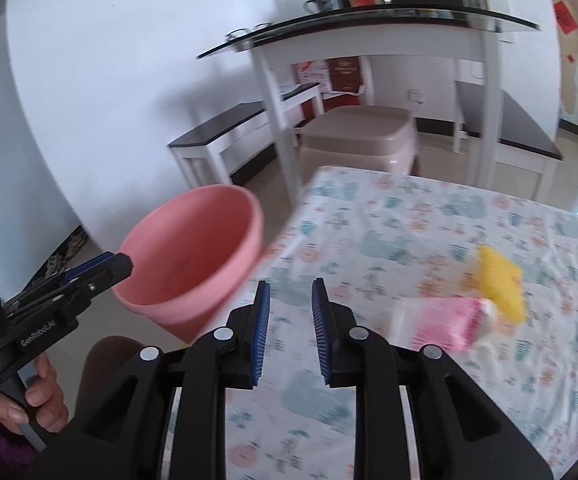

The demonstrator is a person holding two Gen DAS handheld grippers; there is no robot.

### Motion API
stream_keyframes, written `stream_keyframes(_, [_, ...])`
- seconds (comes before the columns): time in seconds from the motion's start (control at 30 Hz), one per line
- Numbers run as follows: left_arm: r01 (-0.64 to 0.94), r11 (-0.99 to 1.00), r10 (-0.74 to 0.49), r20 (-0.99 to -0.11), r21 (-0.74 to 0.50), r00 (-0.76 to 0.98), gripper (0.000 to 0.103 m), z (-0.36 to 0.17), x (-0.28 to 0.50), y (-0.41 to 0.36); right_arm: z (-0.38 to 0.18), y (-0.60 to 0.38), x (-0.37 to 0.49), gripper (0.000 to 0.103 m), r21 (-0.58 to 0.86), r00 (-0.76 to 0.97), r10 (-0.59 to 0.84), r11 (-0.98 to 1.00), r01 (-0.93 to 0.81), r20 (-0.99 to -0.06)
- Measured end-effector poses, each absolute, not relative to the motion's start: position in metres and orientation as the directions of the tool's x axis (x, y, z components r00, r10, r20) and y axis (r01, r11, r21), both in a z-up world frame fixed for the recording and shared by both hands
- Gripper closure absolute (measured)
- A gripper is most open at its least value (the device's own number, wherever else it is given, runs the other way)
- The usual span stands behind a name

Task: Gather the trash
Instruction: 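Move both open tools back toward the pink wrapper and yellow foam net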

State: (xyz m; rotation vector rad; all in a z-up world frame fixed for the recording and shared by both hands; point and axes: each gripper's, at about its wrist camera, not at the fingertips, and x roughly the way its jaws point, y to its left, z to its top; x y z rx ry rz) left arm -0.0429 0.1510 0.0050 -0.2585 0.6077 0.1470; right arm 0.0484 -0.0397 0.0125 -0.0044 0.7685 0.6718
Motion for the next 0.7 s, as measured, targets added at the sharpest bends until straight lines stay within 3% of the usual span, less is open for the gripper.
stream_keyframes(0.47, [0.131, 0.966, -0.245, -0.634, -0.222, 0.734, 0.061, -0.010, 0.022, 0.060, 0.002, -0.148, 0.080, 0.081, 0.275, 0.621, 0.433, 0.900, -0.339, -0.654])
stream_keyframes(0.7, [0.265, 0.944, -0.325, -0.679, -0.195, 0.658, 0.061, -0.024, 0.066, 0.017, -0.008, -0.178, 0.094, 0.081, 0.304, 0.624, 0.413, 0.911, -0.280, -0.663])
